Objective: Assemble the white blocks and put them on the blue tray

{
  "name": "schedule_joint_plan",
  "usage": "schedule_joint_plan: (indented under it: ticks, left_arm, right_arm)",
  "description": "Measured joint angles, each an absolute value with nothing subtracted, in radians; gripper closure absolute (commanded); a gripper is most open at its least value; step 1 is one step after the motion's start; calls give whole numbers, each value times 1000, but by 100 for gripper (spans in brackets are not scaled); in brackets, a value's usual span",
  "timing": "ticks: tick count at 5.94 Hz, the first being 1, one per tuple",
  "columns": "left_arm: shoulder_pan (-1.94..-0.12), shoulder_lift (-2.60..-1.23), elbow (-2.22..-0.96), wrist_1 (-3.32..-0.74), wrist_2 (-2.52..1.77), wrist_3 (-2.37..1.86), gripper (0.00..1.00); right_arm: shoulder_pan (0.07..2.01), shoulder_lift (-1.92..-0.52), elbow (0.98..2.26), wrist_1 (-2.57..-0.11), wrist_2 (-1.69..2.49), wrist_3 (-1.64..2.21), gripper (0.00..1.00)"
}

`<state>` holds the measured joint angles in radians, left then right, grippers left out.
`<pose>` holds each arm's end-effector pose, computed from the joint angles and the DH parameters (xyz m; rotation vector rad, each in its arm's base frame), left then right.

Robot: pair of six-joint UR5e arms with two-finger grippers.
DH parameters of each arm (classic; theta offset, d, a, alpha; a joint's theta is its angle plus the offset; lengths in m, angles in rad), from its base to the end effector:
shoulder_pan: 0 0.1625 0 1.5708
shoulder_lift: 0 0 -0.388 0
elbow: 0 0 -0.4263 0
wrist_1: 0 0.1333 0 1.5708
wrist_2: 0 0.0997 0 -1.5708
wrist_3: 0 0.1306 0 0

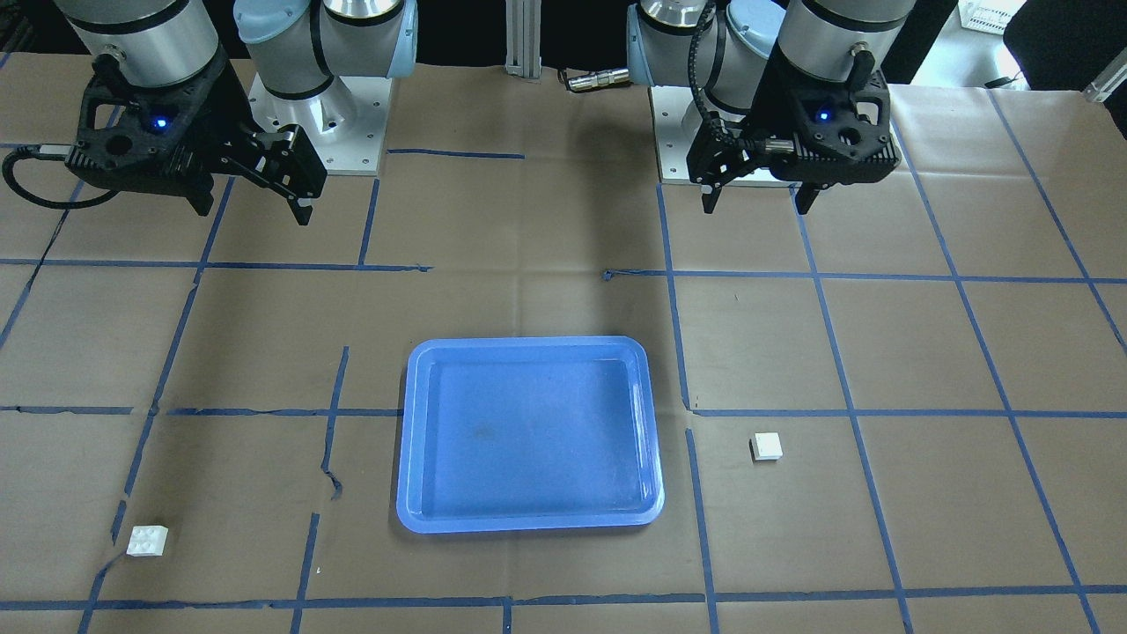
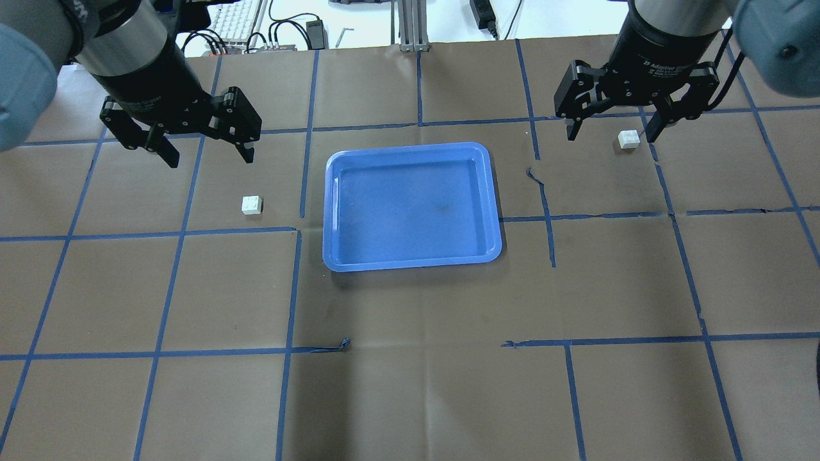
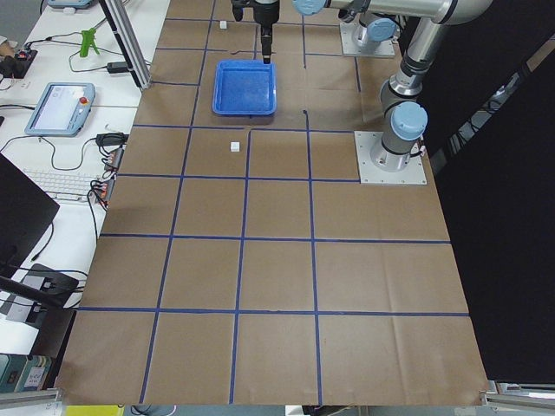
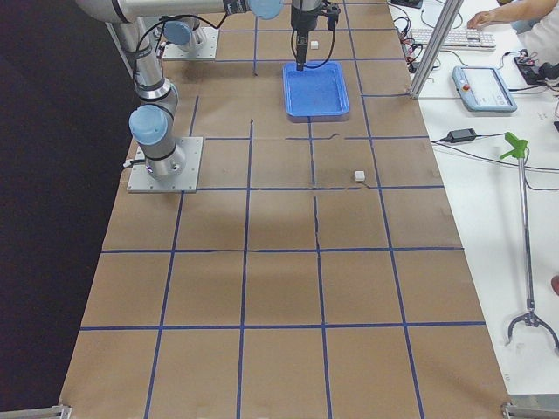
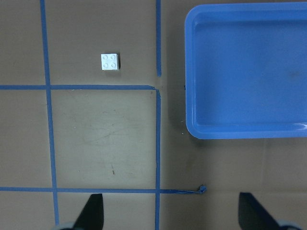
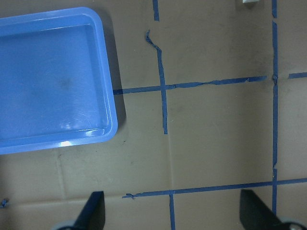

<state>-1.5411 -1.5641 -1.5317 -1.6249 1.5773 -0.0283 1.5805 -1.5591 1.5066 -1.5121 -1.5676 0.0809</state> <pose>-0.1169 -0.5256 0.4386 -0.0909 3.1337 0.0130 0.1388 -0.5278 0.4416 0.1117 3.1367 0.0099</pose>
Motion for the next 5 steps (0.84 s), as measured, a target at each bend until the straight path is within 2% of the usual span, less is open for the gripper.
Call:
schedule_joint_plan:
  ticks: [2,5]
  left_arm:
    - [-1405,-1638,-1530,-1585,1577,-6,1]
    - [-1379,-1829,-1557,-1408,1578,126,1]
  right_arm:
    - [1577,-1557,1506,-1533,-1566,-146,0]
    - [1519,-1529,1502,-1553,-1566,-785,0]
